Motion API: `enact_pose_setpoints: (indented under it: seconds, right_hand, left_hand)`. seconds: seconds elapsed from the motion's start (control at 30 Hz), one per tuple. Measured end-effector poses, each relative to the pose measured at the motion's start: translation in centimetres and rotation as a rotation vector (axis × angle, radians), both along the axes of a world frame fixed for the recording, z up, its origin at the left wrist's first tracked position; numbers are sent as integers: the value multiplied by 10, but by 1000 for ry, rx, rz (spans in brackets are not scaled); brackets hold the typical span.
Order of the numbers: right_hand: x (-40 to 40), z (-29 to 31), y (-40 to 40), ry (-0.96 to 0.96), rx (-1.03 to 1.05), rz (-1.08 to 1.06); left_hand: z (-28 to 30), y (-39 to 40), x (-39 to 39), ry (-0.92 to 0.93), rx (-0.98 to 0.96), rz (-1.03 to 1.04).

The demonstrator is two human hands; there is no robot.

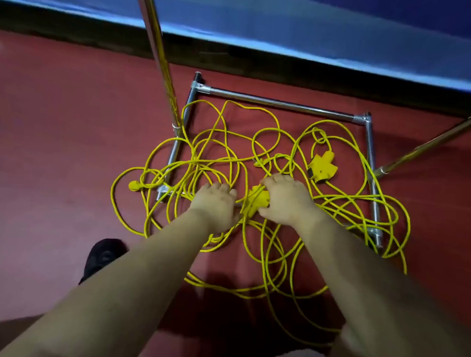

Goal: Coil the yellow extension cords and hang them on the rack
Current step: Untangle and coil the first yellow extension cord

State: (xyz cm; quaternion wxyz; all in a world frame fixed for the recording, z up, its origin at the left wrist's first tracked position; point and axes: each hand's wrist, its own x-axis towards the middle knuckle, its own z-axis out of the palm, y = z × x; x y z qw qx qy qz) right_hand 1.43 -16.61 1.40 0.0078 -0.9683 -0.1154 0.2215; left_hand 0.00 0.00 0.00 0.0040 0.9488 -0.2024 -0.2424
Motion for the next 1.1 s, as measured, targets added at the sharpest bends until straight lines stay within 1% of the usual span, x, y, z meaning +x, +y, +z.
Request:
enact_pose_setpoints:
  seconds: [0.03, 0.17, 0.33, 0.43, 0.53, 0.63, 0.7, 0.87, 1.0, 1.1]
  right_hand:
    - [4, -7, 1, 23, -19, -5]
    - [17, -43, 0, 99, -48, -27]
    - [34, -79, -5, 153, -38, -34]
    - [43, -95, -7, 189, -4, -80]
    - [45, -110, -10, 254, 4, -161]
    - [41, -123, -13, 334, 138, -327]
    - [37, -127, -11, 350, 243, -399]
    - [37, -128, -8, 267, 405, -524]
    - [36, -132, -9, 247, 567, -757]
    - [33, -130, -3, 229, 633, -865]
  left_hand:
    - [-8, 1, 4, 20, 26, 0]
    - [-46, 0, 20, 76, 23, 13]
    - [-83, -10, 34, 145, 10, 14]
    - [-95, -16, 36, 183, 13, 14]
    - [-105, -19, 38, 181, 1, 38]
    - [-113, -20, 39, 170, -30, 49]
    - [-117, -20, 37, 173, -56, 38]
    - [-119, -25, 35, 214, -91, 51]
    - [-117, -30, 34, 234, -104, 124]
    - [-112, -28, 35, 226, -98, 162]
